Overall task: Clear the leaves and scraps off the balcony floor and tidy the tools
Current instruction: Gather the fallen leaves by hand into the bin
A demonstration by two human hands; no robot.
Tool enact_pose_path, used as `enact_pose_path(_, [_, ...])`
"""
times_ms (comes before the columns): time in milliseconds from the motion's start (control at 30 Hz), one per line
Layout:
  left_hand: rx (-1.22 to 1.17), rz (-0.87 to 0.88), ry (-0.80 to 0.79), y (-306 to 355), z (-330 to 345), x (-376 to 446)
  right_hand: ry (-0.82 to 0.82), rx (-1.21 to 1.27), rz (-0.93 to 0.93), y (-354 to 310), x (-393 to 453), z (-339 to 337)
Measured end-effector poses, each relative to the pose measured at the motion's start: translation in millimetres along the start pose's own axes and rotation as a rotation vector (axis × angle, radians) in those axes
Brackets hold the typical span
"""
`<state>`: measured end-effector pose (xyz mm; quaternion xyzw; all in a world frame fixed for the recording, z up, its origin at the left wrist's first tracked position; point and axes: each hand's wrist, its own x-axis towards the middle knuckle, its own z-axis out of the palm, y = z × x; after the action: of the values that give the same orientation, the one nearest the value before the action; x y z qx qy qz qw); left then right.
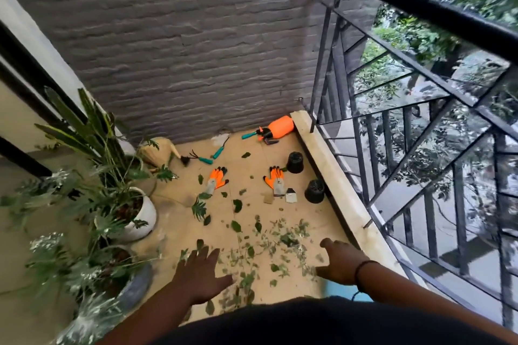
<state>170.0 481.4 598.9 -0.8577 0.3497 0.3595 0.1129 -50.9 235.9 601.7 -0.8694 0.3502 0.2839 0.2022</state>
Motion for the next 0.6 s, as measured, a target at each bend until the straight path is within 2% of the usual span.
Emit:
enact_pose_path(267, [0.075,0.121,0.000,-12.1,-53.1,59.5,0.008,0.033,0.175,-2.2,10.3,-7.2])
enact_pose_path(600, [0.219,0.294,-0.057,-19.6,-106.6,113.6,0.076,0.146,0.292,-43.1,30.8,-12.9])
